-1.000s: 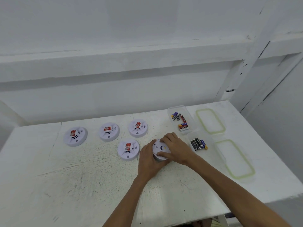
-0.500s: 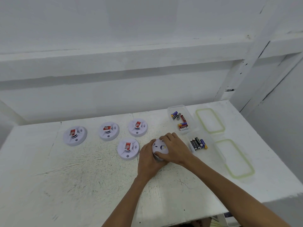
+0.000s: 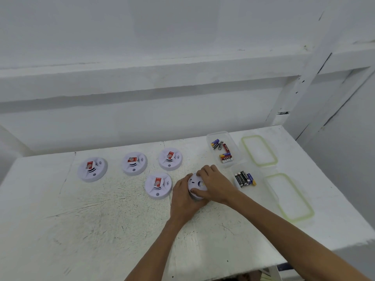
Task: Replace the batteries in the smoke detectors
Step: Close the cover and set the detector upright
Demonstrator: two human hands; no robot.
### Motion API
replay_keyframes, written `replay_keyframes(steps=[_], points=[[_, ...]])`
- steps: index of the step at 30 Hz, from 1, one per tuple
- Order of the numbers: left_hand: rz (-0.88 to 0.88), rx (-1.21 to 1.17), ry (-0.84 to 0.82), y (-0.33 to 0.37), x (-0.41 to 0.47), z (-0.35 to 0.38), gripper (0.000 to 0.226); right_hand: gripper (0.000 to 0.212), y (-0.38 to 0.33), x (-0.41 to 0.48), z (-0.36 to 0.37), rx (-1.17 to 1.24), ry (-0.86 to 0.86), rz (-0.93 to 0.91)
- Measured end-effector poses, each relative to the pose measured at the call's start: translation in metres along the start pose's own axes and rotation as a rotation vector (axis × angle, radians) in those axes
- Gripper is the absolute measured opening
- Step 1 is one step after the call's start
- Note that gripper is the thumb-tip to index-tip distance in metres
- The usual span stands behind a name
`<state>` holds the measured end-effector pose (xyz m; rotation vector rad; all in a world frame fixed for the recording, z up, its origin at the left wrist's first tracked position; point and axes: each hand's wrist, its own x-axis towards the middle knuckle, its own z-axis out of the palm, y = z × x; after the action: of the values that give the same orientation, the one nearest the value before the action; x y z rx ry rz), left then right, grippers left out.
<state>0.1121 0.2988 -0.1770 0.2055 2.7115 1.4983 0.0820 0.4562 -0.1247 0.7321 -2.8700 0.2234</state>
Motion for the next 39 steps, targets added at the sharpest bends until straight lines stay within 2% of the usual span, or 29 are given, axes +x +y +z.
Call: replay_keyframes(steps=[3,6,8,11,13,15,21,27,33,39], points=[[-0.008,-0.031,0.002,0.003,-0.002,-0.002,0.104,0.069,-0.006,0.002,0.001,0.047,-0.035,0.051],[-0.028,-0.139,-0.008,0.002,-0.005,0.000,0.108,0.054,-0.005,-0.006,-0.002,0.362,-0.058,0.185],[-0.043,-0.252,0.079,0.005,-0.006,-0.005,0.105,0.039,-0.007,-0.016,-0.005,0.581,0.061,0.218],[-0.052,-0.363,0.172,0.013,-0.003,-0.012,0.103,0.040,-0.013,-0.033,-0.004,0.787,0.264,0.210],[-0.042,-0.388,0.186,0.015,-0.001,-0.013,0.092,0.043,-0.017,-0.040,0.001,0.811,0.316,0.208],[-0.043,-0.422,0.201,0.017,0.000,-0.015,0.081,0.036,-0.018,-0.042,0.006,0.823,0.329,0.233],[0.002,-0.413,0.078,0.018,-0.006,-0.019,0.051,0.033,-0.024,-0.034,0.004,1.031,0.353,0.486],[0.001,-0.314,0.126,0.018,-0.003,-0.019,0.061,0.031,-0.031,-0.022,0.004,1.250,0.340,0.611],[-0.032,-0.327,0.085,0.012,0.000,-0.020,0.080,0.030,-0.031,-0.017,0.018,1.269,0.305,0.699],[-0.013,-0.301,0.093,0.015,-0.002,-0.019,0.076,0.027,-0.021,-0.020,0.035,1.288,0.247,0.737]])
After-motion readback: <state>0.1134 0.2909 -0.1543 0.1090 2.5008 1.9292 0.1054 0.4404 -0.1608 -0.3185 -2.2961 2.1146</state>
